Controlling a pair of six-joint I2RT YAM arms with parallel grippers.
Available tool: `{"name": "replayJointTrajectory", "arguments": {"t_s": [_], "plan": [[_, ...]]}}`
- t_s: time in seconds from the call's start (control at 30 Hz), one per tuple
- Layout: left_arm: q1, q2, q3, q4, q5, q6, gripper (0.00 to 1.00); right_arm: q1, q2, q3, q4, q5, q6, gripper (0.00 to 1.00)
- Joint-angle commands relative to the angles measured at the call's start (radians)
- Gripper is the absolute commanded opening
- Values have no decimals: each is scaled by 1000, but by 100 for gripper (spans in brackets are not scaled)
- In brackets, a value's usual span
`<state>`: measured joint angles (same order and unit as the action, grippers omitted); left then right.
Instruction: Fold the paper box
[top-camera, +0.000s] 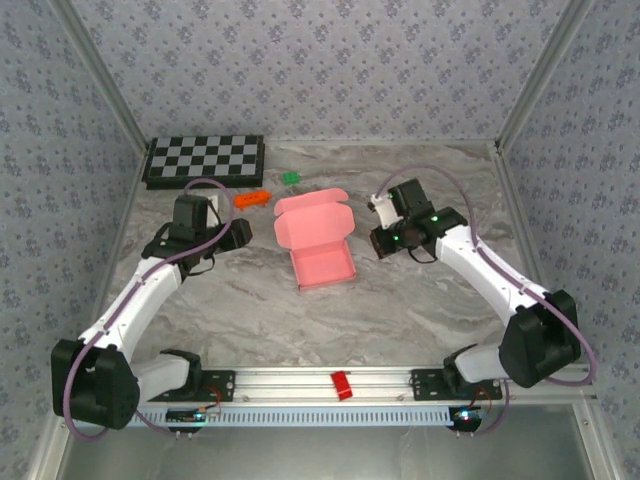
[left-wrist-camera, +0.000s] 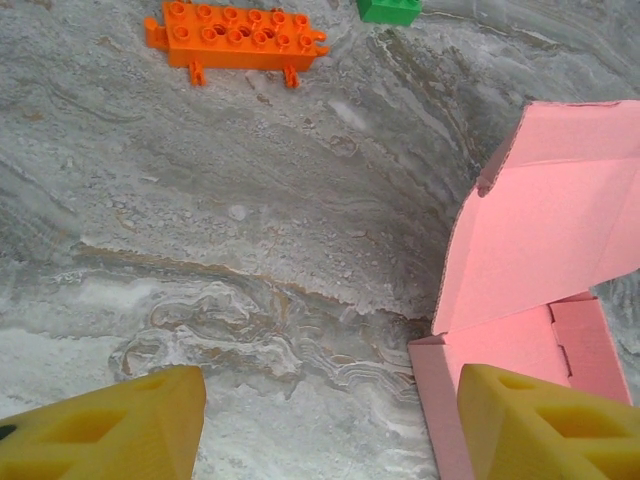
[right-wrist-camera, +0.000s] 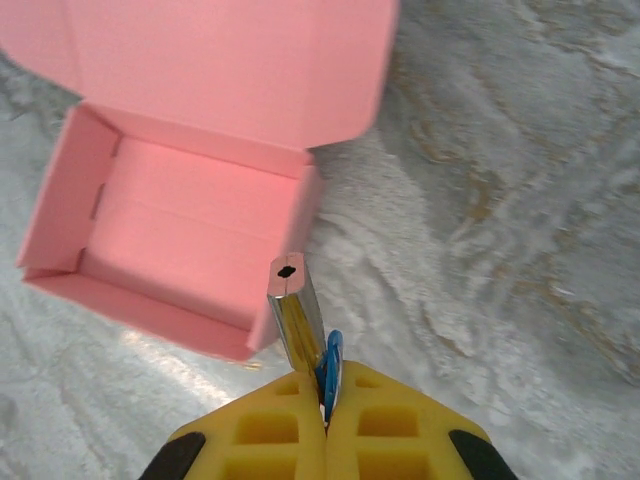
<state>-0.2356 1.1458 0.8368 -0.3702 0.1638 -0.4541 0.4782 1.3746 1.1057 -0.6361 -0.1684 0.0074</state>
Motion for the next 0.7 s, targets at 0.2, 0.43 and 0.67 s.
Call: {"name": "replayJointTrajectory", "arguments": {"t_s": [0.2,0.43,0.67], "plan": [[7,-9,-8,40,37,-29,67,156,144,62,55,-6,28,0],[7,-3,-5,39,44,-26,67,228,293,141,76,-19,22,0],[7,7,-4,40,52,-27,67,265,427,199,68,-24,12,0]]}}
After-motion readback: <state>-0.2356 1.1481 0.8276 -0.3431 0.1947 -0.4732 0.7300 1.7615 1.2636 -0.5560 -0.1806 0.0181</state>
